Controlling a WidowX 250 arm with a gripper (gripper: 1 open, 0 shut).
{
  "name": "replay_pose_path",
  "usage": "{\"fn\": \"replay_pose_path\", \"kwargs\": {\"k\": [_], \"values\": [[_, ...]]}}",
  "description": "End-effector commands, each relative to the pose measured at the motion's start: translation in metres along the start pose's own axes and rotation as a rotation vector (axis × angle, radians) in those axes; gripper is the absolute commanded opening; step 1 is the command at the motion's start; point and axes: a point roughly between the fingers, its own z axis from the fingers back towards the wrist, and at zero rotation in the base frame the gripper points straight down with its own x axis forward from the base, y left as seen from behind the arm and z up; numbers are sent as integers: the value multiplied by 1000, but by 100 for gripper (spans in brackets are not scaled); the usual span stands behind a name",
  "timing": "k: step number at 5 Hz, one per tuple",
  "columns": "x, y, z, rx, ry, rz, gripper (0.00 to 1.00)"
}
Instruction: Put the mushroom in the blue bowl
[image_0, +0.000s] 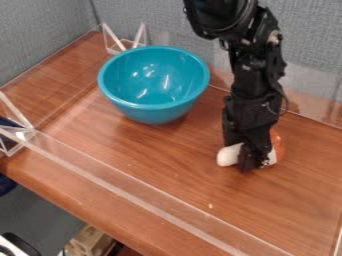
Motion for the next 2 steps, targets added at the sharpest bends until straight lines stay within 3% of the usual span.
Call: {"fn": "replay_pose_path", "kwargs": {"k": [1,2], "values": [[8,8,20,36,-60,17,100],[8,10,19,38,-58,15,0]]}}
